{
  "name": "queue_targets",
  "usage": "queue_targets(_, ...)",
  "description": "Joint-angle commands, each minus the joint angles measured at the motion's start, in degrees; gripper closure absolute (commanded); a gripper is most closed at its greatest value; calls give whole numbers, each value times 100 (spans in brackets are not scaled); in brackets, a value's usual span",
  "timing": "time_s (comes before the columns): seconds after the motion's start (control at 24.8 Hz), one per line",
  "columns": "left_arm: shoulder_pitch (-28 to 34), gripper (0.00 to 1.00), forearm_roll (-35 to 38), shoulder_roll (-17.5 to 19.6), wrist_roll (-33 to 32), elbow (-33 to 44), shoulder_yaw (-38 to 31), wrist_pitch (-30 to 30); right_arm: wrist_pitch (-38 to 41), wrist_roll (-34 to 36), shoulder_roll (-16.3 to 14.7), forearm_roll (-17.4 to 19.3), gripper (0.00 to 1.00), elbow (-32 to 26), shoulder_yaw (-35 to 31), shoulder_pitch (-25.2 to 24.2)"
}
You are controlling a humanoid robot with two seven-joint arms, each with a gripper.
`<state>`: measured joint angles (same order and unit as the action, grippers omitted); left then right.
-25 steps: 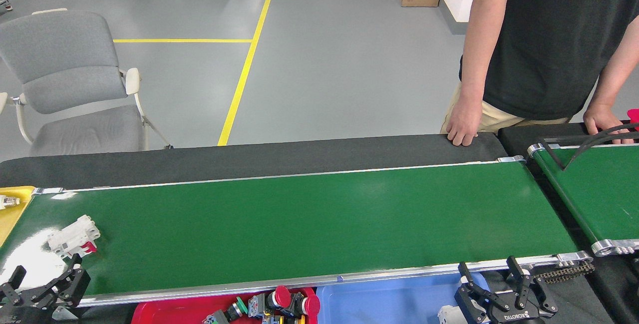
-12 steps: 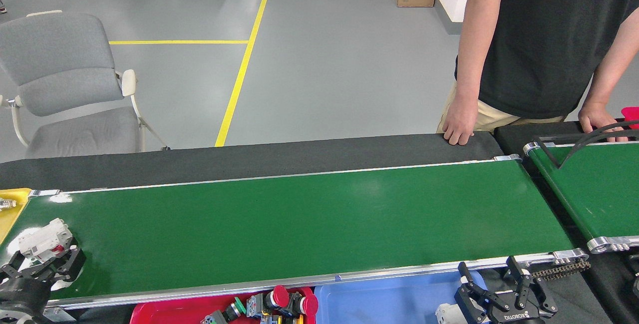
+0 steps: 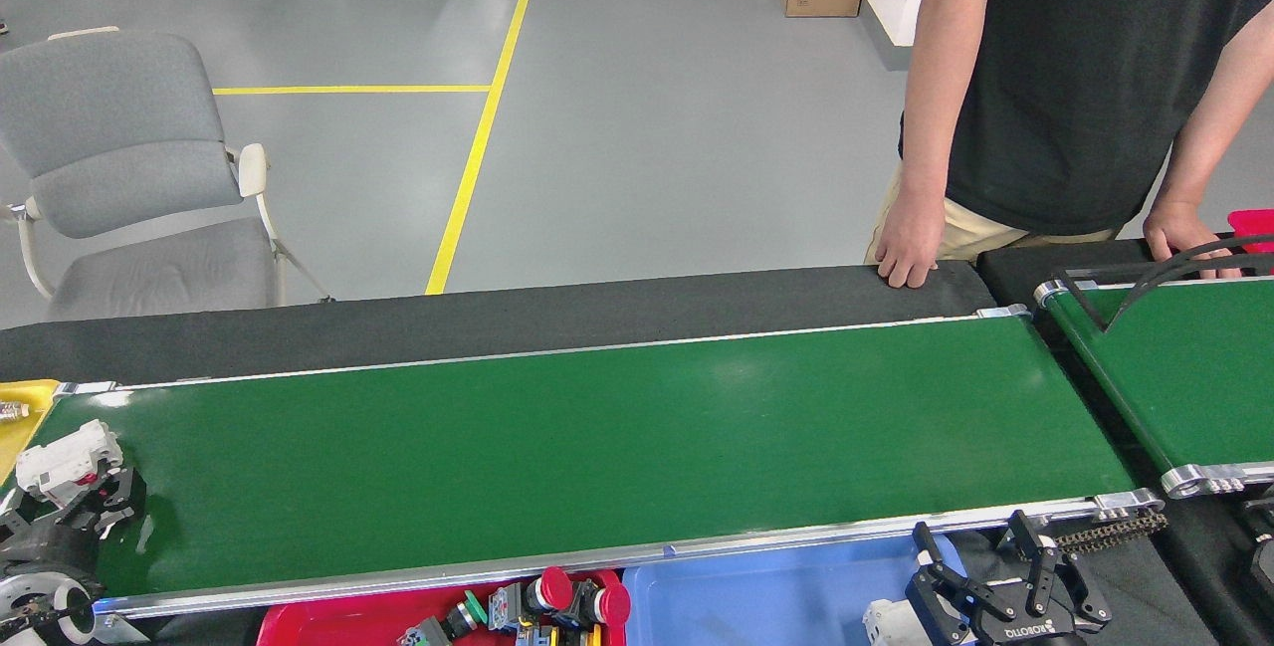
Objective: Pick switch part from conveyor to tray
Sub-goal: 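Grasp the white switch module with the left gripper, then carry the white module toward the blue tray and release it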
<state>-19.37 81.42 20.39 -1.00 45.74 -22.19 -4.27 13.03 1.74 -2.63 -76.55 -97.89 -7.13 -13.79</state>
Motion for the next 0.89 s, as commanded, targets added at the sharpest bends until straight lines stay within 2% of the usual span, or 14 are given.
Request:
queue_targets(0.0,-84,92,-65,53,100,181,22,-39,-20,19,-18,17,0,-63,-25,52)
queue_targets(0.08,39,93,-127,0,109,559,40,-206,-20,19,-18,17,0,-72,-25,52)
queue_targets(0.16,346,93,-162,-105,100,1191,84,-759,-37,19,-27,17,0,-81,-60,52)
queue_targets(0.36,1709,92,-250,-861,-137,3696,321,-2412,-37,19,-9,26,0,-160,-262,52)
queue_targets(0.48,2631,91,-215,-1477,-304,5059,963,-3176,-37,19,-9,26,0,-230,-342,52)
queue_targets(0.56,2816,90,-188,-1714,-339,5375,1639,-3282,-37,19,-9,26,0,-265,-359,52)
queue_targets(0.72,2807,90,-188,-1784,-577,5437,2747,-3229,-37,19,-1,26,0,-292,-359,78)
queue_targets(0.85,2781,81,-153,-1846,-656,5437,3283,-3176,-37,19,-1,26,0,-292,-359,105)
